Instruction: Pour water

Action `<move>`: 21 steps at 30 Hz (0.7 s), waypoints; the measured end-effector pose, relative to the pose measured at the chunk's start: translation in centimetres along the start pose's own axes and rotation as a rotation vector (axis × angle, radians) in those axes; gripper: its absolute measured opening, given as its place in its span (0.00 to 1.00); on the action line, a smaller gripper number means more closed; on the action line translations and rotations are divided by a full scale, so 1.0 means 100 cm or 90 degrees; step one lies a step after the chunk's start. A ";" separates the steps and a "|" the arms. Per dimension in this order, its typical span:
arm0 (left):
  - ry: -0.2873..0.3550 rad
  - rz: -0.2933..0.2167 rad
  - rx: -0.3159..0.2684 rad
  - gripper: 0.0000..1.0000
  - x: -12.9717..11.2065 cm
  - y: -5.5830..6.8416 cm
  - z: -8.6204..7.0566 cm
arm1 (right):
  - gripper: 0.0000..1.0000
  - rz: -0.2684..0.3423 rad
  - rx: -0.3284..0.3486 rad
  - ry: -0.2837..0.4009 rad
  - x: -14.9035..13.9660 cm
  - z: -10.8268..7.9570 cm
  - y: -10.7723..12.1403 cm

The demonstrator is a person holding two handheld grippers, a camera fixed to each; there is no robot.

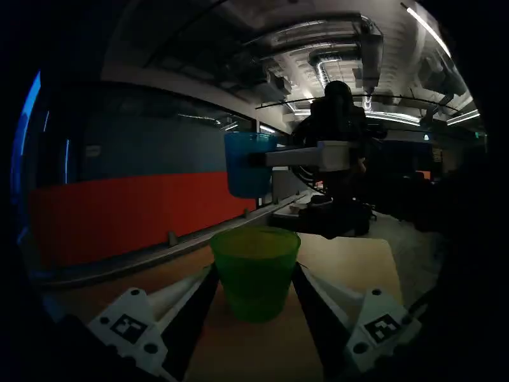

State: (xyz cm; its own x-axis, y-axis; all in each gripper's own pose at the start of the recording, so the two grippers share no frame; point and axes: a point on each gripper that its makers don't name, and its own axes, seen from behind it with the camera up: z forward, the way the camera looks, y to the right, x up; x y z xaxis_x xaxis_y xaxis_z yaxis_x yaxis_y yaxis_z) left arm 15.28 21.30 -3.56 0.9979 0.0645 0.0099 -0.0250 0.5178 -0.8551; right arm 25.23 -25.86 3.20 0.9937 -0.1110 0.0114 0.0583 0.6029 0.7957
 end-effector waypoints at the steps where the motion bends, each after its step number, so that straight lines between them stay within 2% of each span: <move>1: -0.003 0.000 0.000 0.81 -0.002 0.000 0.000 | 0.97 0.000 0.000 -0.002 -0.003 0.000 0.001; 21: -0.093 0.007 0.002 0.81 -0.048 -0.007 0.001 | 0.97 -0.015 0.008 -0.042 -0.055 -0.010 0.004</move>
State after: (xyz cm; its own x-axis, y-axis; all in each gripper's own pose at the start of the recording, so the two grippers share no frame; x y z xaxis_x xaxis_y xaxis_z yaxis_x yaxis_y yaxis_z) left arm 10.52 20.70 -3.02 0.9782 0.1931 0.0766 -0.0354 0.5186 -0.8543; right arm 19.91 -24.23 2.79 0.9836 -0.1777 0.0317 0.0807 0.5900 0.8034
